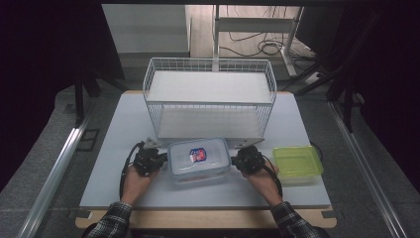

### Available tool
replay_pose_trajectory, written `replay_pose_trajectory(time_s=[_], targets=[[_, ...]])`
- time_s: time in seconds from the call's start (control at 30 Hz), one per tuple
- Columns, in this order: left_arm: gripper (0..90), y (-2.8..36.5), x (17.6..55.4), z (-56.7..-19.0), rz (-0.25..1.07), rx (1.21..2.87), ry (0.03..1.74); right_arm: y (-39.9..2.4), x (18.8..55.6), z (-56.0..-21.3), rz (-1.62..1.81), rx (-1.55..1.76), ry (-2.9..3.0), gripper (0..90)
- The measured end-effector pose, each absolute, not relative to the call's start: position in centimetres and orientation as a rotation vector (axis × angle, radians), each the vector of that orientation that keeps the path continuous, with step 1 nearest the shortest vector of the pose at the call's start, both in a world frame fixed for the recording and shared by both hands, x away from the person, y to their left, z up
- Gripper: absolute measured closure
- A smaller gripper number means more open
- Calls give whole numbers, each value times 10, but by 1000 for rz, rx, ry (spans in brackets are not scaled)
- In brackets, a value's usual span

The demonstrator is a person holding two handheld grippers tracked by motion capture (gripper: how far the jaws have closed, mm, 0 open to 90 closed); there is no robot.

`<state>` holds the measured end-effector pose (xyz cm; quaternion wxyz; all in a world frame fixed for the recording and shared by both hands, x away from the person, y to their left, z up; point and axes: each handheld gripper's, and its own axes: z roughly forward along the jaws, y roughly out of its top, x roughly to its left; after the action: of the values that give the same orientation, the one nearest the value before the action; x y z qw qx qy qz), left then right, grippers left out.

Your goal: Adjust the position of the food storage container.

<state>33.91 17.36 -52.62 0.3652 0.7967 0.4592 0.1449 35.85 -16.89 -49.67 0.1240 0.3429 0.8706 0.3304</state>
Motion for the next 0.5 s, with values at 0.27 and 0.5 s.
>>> replay_pose_trajectory(time_s=[0.27, 0.5], targets=[[880, 155, 340, -525, 362, 2090, 1120, -187, 341, -494, 939, 1024, 2512, 890], [881, 151, 337, -525, 367, 2111, 1101, -188, 330, -493, 901, 990, 2508, 891]])
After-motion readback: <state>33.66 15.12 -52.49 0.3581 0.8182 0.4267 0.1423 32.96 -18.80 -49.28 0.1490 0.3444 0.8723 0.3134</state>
